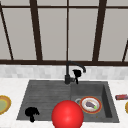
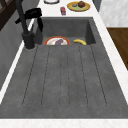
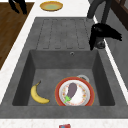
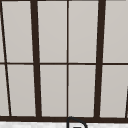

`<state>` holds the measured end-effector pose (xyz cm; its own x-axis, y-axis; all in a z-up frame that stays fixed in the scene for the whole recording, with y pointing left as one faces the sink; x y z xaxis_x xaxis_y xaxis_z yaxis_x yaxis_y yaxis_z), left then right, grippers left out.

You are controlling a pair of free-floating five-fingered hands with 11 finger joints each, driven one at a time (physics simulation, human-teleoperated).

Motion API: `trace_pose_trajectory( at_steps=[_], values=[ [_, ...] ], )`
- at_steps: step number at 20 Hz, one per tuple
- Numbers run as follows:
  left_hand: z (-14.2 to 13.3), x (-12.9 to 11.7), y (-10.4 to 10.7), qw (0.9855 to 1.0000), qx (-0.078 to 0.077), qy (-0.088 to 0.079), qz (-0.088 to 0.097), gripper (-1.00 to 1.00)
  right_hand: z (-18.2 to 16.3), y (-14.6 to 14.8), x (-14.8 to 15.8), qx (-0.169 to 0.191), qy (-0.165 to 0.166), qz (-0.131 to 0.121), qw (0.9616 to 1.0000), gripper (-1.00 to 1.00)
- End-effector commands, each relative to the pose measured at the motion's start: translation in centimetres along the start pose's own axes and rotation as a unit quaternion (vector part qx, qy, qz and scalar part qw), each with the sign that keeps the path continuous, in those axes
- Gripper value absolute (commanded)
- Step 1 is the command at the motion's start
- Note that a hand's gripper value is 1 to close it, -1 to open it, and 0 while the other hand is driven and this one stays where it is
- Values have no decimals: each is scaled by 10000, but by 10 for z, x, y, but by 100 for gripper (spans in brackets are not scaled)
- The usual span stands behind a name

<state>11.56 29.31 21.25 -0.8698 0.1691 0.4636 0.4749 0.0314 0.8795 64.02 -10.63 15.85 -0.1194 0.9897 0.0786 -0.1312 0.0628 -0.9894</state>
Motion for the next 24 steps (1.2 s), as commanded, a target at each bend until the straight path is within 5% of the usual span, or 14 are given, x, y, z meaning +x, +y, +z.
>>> trace_pose_trajectory(
  at_steps=[1,3,4,9,14,16,20,22,24],
  values=[
    [0,0,0,10000,0,0,0,0,-28,27,-9,185,13,-23,9998,-100],
    [0,0,0,10000,0,0,0,0,-23,40,-19,-62,-122,-94,9999,-100],
    [0,0,0,10000,0,0,0,0,-20,44,-24,-172,-216,-175,9995,100],
    [0,0,0,10000,0,0,0,0,-22,52,-32,-333,-397,-381,9979,100],
    [0,0,0,10000,0,0,0,0,-25,29,-25,-282,-399,-376,9981,100],
    [0,0,0,10000,0,0,0,0,-27,10,-30,-151,-500,-553,9971,100],
    [0,0,0,10000,0,0,0,0,-25,12,-9,-116,-505,-282,9983,100],
    [0,0,0,10000,0,0,0,0,-24,16,-16,-416,-514,97,9978,100],
    [0,0,0,10000,0,0,0,0,-24,13,-8,-359,-472,91,9982,100]
  ],
)
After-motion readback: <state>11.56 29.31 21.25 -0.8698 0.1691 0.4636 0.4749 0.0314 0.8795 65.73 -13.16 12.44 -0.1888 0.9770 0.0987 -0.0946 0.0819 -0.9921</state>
